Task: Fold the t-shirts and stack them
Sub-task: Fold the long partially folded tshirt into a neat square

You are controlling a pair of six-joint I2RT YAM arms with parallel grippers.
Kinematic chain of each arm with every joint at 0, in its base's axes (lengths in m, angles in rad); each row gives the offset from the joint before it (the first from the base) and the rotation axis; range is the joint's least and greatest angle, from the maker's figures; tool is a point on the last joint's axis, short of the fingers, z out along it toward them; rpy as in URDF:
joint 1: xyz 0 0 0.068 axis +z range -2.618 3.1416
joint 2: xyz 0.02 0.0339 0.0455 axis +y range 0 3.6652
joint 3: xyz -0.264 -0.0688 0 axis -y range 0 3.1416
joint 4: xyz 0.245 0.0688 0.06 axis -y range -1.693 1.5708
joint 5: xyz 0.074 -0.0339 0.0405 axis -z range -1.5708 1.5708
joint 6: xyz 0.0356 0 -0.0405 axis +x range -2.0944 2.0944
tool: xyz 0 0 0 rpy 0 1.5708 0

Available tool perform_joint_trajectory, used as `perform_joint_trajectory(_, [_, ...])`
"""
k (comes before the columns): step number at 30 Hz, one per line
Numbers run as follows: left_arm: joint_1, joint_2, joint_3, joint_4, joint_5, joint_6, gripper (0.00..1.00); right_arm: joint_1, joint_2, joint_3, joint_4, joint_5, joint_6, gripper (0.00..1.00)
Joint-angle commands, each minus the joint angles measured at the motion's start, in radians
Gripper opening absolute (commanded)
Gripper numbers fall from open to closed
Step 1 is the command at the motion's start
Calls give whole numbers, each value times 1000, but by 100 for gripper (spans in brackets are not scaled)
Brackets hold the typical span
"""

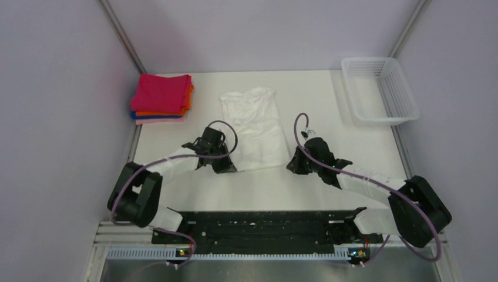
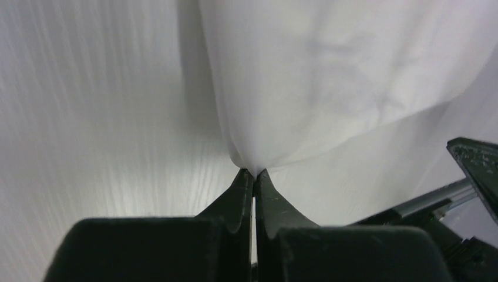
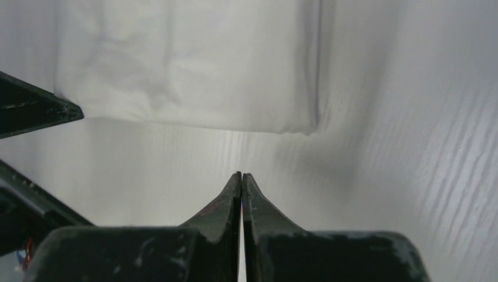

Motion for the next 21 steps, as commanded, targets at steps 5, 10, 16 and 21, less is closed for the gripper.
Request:
perform_joint_trajectory(5, [-93, -241, -137, -130, -98, -58, 0, 47, -76, -20, -13, 20, 10, 34])
perform_joint_trajectory(10, [-94, -250, -171, -116, -91, -80, 0, 49, -18, 69, -102, 71, -61, 45])
perform_joint_trajectory(16, [-94, -291, -190, -114, -93, -90, 0, 49, 68, 63, -46, 17, -62, 47])
perform_joint_trajectory(21, [-94, -311, -199, -123, -98, -95, 0, 98, 123, 57, -14, -17, -38, 48])
